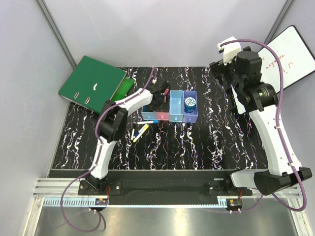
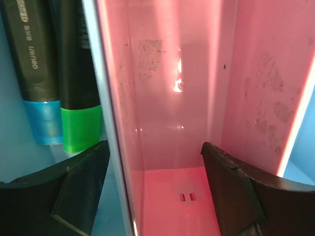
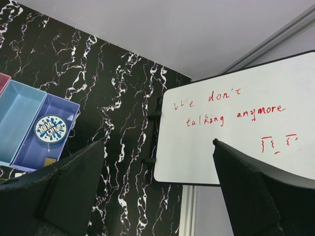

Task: Sort the stationery into containers
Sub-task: Move the storage box to the center of the board, then pick up the pen from the center of the board.

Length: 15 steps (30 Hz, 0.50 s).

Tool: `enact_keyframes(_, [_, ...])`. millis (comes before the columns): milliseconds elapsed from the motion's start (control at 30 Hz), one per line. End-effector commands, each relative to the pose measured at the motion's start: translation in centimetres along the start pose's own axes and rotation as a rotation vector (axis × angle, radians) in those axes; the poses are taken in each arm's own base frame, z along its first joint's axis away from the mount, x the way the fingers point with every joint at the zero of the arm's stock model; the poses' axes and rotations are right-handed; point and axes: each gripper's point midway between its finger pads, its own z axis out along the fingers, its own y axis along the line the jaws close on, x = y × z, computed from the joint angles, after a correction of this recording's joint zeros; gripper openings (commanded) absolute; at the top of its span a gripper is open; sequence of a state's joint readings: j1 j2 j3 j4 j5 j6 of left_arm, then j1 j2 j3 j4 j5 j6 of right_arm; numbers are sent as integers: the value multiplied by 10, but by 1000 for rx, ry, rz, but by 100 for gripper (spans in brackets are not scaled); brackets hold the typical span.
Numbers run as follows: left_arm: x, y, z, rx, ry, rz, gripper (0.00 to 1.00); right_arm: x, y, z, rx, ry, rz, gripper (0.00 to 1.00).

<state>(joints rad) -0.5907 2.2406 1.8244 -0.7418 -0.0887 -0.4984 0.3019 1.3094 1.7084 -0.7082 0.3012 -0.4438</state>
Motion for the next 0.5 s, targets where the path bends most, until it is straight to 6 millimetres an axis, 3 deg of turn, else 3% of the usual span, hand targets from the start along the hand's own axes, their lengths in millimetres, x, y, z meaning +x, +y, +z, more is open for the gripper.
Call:
enact_keyframes(0, [-44, -13, -46, 57, -136, -4, 82, -4, 1, -2, -3, -18, 10, 100])
enact_keyframes(333, [-70, -10, -78, 75, -221, -4, 81, -4, -1, -5, 0, -22, 12, 100])
enact_keyframes(467, [-90, -6, -104, 88, -290, -11, 82, -4, -2, -7, 1, -26, 10, 100])
